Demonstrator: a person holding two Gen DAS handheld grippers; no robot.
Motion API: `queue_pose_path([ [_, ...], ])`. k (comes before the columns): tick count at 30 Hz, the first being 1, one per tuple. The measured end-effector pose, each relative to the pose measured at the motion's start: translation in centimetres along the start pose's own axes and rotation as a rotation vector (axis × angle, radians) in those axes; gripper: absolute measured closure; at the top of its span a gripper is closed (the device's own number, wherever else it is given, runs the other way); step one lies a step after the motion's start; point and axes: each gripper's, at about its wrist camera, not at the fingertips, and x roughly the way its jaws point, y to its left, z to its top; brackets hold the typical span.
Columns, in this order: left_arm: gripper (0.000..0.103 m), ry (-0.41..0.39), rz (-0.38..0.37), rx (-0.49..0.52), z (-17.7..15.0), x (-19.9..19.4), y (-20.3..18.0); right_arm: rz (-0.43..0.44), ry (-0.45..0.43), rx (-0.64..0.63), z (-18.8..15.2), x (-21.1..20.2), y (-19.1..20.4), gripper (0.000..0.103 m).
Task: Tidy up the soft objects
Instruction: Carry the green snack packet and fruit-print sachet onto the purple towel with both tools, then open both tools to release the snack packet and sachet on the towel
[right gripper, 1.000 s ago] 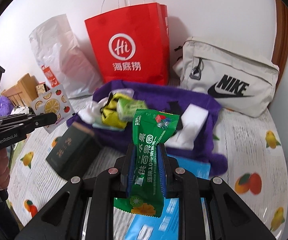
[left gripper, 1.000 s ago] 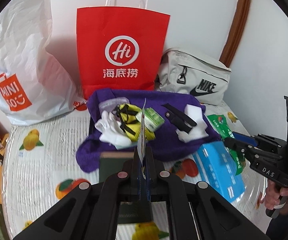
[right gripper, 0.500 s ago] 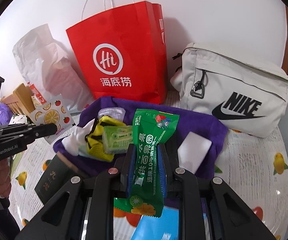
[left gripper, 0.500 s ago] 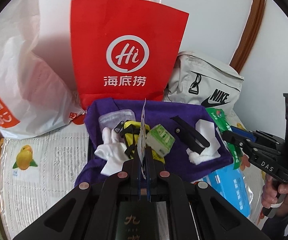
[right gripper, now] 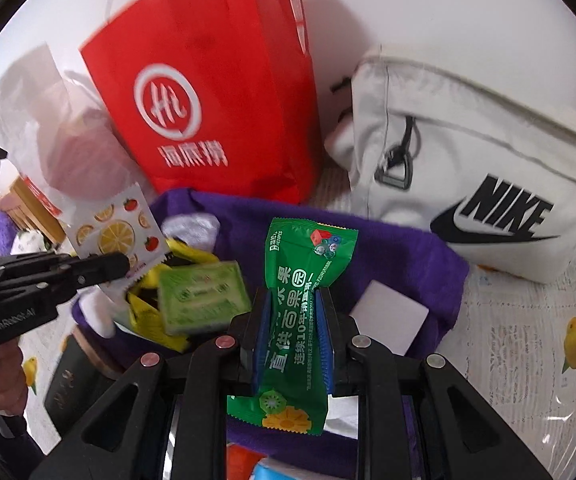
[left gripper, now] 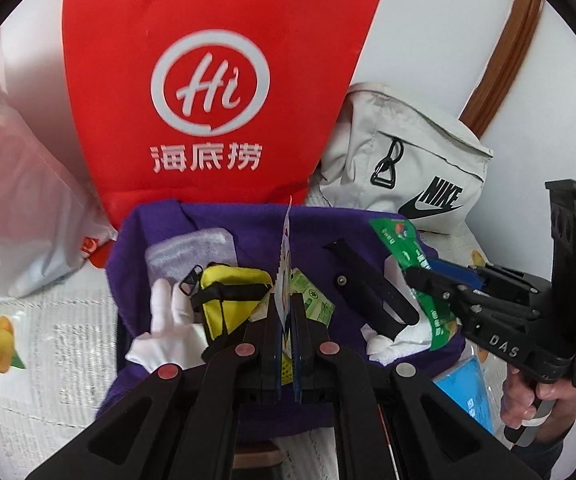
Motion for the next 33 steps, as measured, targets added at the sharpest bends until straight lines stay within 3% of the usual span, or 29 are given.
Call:
queue_pose_path([
  [8,0.099,0.047,-0.032,-0.012,-0.3,1.8,0.4,-0.004,0.057,0.007,-0.5,1.9,-0.5,0.079],
  [21,0.097,0.075,-0.009,-0.028,-0.7,3.4,0.5,-0.015,0.097,0.023,-1.0,4.0,-0.6,0.071],
  [26,0.076,0.079,-0.007,-0.019,-0.7,3.7,0.3,-0.024,0.100,0.026,-1.1,4.4,-0.6,0.067],
  [29,0.071,0.068,0.010,-0.009,-0.7,3.6,0.1,-0.014,0.101,0.038,-1.1,4.5,-0.8,0.064],
  [32,0.062,0.071,0.014,-0.007,-0.6,3.5,0.1,-0.026,0.091,0.032,-1.1,4.2,-0.8,0.052],
  [33,0.058,0.069,0.021,-0.008,-0.5,3.3,0.1,-0.033,0.083,0.029,-1.1,4.0,-0.7,0.043],
])
